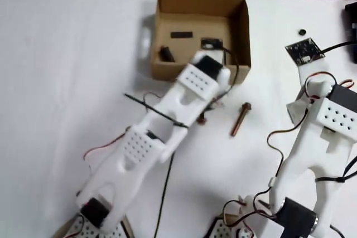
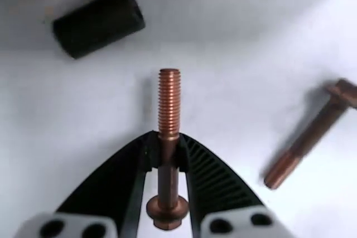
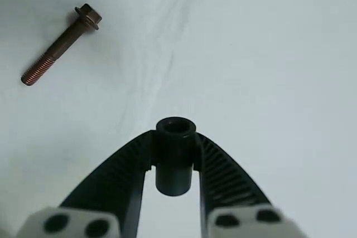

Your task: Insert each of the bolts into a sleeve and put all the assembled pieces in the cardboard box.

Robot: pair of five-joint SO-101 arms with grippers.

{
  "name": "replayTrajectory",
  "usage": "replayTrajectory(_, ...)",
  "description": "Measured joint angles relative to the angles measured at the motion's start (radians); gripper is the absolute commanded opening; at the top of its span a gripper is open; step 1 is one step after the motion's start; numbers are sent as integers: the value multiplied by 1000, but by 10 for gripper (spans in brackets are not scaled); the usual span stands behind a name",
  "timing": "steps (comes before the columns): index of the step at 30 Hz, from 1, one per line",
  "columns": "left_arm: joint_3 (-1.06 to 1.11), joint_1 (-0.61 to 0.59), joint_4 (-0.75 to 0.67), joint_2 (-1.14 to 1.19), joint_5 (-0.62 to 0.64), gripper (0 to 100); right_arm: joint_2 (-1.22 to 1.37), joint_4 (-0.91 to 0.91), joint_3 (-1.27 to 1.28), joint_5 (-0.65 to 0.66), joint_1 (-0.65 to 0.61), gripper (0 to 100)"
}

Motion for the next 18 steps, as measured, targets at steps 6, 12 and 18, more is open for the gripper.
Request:
replayTrajectory(6,206,-126,8,-199,-187,21,0,0,0,9,0,20)
replayTrajectory(12,614,-221,-20,-439,-374,20,0,0,0,46,0,20)
replayTrajectory(18,1020,-301,-233,-747,-608,20,0,0,5,49,-17,20)
